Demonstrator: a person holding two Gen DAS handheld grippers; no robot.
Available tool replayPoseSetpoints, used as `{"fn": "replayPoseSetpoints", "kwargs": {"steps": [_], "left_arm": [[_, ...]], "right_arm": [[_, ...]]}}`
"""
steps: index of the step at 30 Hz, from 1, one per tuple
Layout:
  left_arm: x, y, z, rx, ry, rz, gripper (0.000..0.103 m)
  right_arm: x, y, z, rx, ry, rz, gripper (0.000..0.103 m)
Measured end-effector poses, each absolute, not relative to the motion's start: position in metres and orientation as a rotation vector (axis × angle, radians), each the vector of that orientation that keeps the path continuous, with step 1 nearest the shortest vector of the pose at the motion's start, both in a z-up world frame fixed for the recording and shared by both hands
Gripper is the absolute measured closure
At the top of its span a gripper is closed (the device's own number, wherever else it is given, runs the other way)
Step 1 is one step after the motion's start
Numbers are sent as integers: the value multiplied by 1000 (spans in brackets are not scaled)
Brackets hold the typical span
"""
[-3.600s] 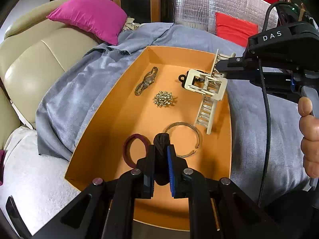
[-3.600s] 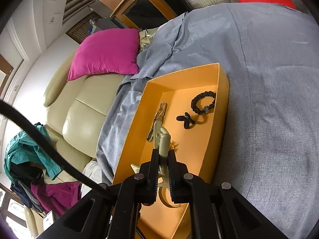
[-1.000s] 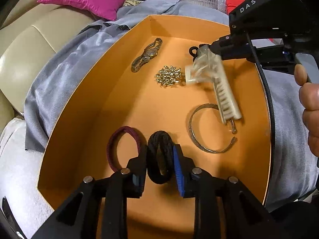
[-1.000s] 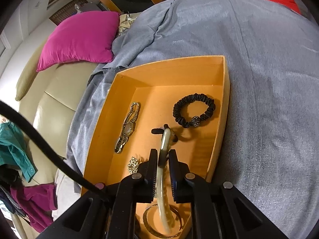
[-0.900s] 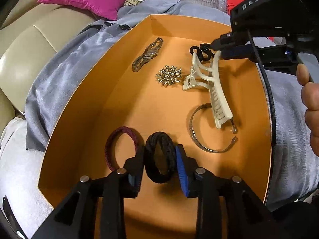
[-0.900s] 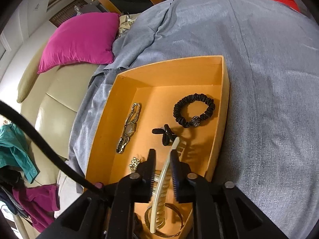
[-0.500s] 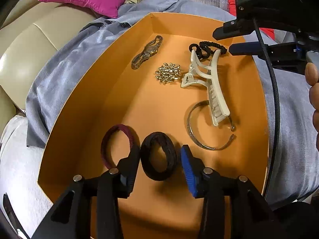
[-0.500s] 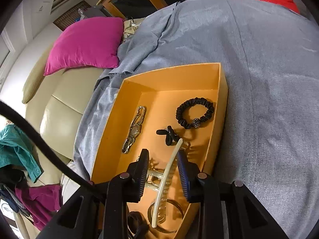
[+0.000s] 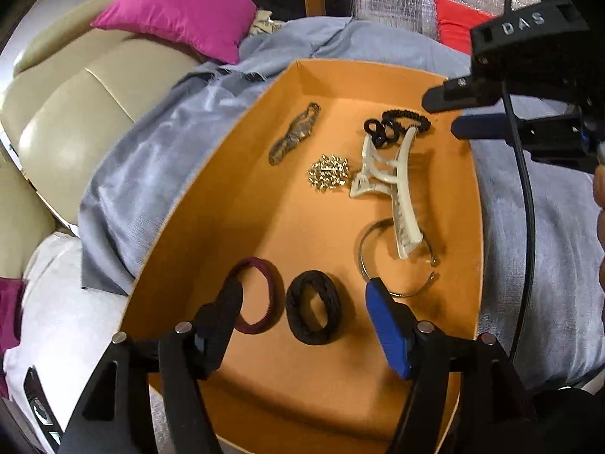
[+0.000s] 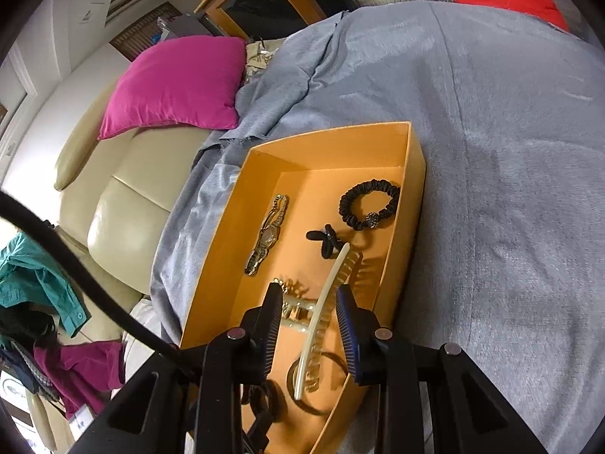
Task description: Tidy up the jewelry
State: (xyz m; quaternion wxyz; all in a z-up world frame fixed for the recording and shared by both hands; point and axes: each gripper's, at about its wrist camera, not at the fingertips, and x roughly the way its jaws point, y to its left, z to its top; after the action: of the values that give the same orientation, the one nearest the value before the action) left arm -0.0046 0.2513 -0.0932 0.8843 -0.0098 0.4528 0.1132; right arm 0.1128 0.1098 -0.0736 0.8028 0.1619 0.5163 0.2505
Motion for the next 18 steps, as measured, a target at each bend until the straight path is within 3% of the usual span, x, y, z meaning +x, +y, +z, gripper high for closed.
{"fn": "replayPoseSetpoints", "kwargs": {"steps": [8,12,18], "left_arm": [[-16,247,-70,14,898,305,30],[-24,243,-56,66,855,371,21],[-37,240,-40,85,812,410,20]], "right_arm": [[91,95,-52,312,1057,552,71],[80,85,-43,308,1039,559,71],[63,74,-37,306,1029,577,71]]}}
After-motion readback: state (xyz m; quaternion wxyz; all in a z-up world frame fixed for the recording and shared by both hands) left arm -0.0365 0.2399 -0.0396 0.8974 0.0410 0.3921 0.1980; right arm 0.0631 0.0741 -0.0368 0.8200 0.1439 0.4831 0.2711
